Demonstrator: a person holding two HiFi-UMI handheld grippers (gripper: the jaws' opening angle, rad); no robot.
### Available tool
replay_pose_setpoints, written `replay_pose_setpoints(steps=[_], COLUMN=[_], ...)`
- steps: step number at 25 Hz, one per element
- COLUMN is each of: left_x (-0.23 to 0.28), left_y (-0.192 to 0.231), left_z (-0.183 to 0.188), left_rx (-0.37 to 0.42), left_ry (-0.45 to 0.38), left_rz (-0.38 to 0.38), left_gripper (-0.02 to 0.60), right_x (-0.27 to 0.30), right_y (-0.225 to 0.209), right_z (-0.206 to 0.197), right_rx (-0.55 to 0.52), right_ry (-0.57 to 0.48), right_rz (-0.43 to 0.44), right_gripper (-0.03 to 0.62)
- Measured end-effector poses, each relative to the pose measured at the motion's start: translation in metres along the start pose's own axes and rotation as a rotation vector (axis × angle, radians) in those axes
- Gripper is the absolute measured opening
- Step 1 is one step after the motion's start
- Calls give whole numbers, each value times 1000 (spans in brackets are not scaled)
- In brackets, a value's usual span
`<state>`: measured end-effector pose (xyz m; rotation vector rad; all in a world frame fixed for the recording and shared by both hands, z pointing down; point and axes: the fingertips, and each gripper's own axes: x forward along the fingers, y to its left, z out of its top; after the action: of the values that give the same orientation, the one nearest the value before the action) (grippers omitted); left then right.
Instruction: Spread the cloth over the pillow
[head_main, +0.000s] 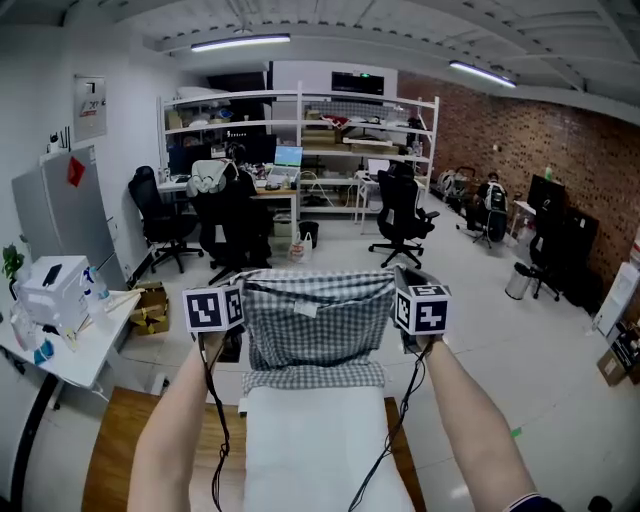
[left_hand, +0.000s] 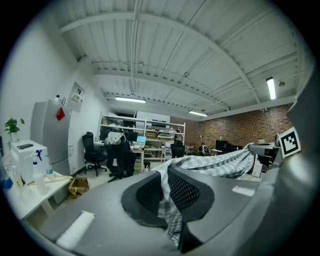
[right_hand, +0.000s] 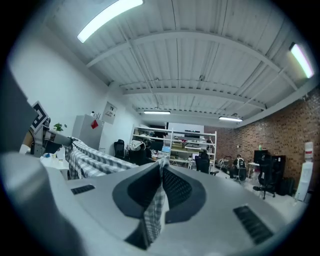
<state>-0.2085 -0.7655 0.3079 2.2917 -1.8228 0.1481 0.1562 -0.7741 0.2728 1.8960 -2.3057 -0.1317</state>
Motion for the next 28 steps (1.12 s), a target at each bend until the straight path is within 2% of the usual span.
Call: replay_pose_setpoints(steps=[9, 20, 28], left_x=[-8, -43, -78], left_y=[-5, -9, -10], left_z=[-96, -216, -264], left_rx=[-9, -85, -87], left_ry=[151, 325, 381], left_rz=[-17, -21, -36], left_gripper=[17, 17, 17], right_x=[-26, -74, -116], right_y=[13, 39, 60], right_z=[-96, -198, -245], right_rx=[51, 98, 120], right_ry=[129, 280, 352], right_rz=[22, 46, 65], right_gripper=[31, 31, 31])
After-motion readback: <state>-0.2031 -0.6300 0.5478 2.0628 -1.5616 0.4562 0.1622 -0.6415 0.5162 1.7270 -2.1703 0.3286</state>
